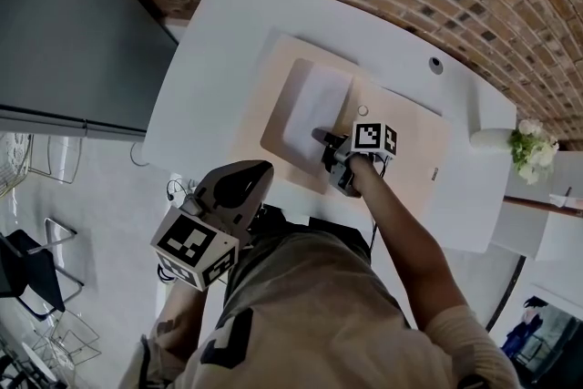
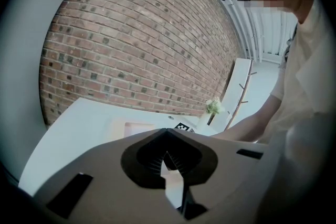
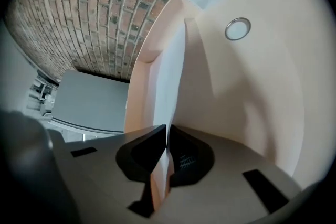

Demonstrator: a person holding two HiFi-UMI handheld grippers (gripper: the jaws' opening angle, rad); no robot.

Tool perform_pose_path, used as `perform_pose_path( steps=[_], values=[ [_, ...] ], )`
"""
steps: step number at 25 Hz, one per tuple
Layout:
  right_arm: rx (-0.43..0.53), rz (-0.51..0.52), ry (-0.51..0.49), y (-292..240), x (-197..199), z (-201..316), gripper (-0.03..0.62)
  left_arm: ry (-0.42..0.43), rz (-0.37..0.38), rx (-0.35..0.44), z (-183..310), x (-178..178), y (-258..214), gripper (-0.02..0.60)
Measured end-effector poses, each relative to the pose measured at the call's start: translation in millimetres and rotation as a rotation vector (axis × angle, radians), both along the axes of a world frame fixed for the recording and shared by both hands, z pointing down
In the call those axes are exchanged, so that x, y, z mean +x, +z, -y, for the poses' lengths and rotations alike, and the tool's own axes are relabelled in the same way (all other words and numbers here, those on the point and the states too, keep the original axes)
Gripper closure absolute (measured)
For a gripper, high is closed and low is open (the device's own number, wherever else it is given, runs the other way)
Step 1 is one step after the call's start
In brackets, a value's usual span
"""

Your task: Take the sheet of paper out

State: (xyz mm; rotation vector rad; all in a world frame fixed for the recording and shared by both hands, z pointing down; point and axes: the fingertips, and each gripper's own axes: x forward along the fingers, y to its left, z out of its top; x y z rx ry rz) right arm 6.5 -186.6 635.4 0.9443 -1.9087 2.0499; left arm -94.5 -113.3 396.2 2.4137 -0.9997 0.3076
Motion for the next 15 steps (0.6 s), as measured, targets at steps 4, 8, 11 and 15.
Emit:
perform_pose_path(
  steps=[4,8,11,15],
  values=[
    [-0.014,-0.015,-0.018,3.4,-0.1,-5.2,0.568,0.010,0.000,0.004,0.2,1.5,0.4,0.568],
    [-0.013,-0.025,-0.018,3.6,-0.7,-6.7,0.569,0.001,-0.002,0.005,-0.9,-0.5,-1.2,0.568],
    [-0.005,-0.040,-0.024,3.1,1.0,-7.6,0.569,-0.003,-0.001,0.009,-1.2,-1.2,-2.9,0.568],
    [0.008,-0.054,-0.032,2.3,3.3,-9.2,0.569,-0.002,-0.001,0.013,-3.1,-2.2,-3.9,0.568]
  ],
)
